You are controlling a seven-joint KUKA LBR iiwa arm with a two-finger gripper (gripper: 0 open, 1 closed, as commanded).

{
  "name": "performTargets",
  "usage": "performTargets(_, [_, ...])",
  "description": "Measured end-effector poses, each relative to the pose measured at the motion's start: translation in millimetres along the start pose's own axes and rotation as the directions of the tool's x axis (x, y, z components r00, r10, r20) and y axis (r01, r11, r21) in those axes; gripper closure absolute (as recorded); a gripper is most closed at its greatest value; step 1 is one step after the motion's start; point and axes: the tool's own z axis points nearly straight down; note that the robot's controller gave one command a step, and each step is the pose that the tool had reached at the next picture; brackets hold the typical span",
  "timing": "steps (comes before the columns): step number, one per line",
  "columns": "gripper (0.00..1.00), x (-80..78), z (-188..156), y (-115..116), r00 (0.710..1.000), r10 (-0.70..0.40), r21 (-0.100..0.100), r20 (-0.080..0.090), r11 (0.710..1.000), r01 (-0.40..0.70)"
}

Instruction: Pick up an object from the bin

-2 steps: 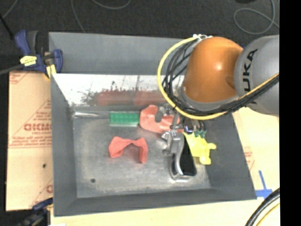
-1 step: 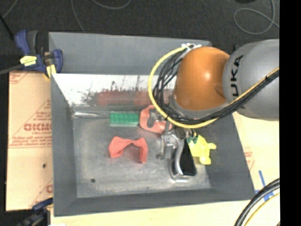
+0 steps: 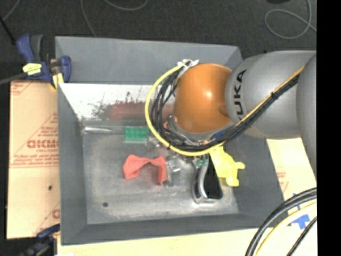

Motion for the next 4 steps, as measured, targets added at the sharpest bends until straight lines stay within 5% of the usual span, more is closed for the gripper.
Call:
performTargets(1, [0.0,-3.7,21.4,15.9,0.998,-0.062,-0.001,0.002,0.998,0.062])
performTargets(2, [0.0,-20.5,48.0,0.7,0.997,0.077,0.0,0.007,0.997,-0.077])
performTargets(3, [1.0,-25.4,85.7,12.3,0.973,0.232,-0.002,0.005,0.973,-0.232])
performTargets(4, [1.0,-25.4,85.7,12.3,0.973,0.233,-0.003,0.005,0.973,-0.233])
